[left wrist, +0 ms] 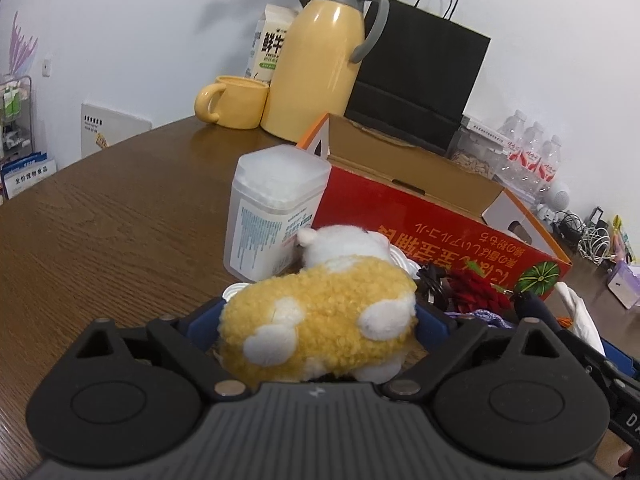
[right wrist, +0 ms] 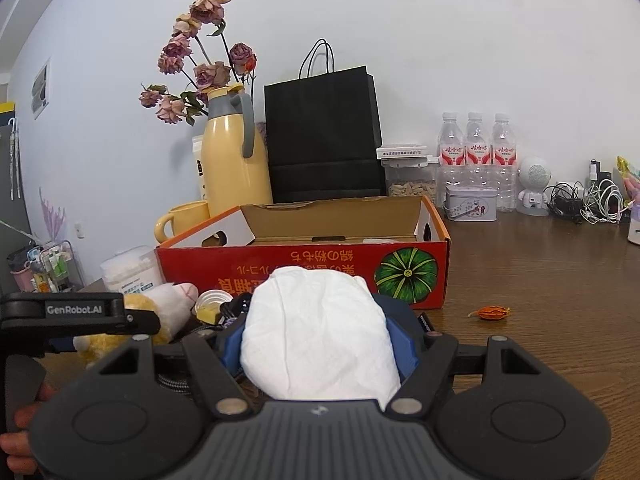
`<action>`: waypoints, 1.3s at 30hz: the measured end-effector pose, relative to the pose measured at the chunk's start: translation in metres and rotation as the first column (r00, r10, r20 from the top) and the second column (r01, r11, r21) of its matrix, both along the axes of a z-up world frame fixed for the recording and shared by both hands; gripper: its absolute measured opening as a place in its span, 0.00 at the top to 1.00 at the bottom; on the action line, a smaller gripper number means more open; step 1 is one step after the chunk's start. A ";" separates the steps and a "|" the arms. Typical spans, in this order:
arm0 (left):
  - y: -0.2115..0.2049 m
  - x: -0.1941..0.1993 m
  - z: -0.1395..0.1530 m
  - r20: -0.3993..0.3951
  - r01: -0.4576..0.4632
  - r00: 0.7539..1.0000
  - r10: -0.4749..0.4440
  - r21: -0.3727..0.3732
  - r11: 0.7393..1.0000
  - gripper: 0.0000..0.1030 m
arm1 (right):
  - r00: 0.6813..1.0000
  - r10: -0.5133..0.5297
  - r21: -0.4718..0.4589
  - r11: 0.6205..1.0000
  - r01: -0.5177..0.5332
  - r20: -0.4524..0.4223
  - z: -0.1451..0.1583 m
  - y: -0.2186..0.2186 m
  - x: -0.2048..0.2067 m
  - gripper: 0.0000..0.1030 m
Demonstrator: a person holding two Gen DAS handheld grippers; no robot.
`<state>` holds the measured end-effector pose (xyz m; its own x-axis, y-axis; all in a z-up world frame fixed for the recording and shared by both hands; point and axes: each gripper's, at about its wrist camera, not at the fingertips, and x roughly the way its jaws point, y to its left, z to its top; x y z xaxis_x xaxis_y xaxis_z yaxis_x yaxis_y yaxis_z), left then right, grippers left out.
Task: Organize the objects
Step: 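Grasp the plush toy with the left gripper while the right holds the cloth, then lower the cloth and plush toy into the box and open both grippers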
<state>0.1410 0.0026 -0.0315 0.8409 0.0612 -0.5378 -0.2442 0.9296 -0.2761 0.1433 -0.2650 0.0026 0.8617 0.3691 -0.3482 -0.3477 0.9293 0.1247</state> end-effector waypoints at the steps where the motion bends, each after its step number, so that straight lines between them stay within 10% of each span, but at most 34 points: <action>1: 0.000 -0.001 0.000 0.007 0.003 1.000 -0.003 0.008 1.000 0.09 | 1.000 -0.001 0.000 1.000 0.001 0.001 0.000 0.000 0.000 0.33; 24: -0.037 0.006 0.080 0.359 0.020 0.926 -0.116 0.260 0.965 0.10 | 0.990 -0.016 -0.054 0.998 0.024 0.137 0.045 0.013 0.025 0.33; 39: -0.045 0.150 0.074 0.242 -0.036 0.969 -0.039 0.299 0.954 0.10 | 0.997 -0.073 -0.146 0.987 0.073 0.008 0.052 0.073 0.162 0.33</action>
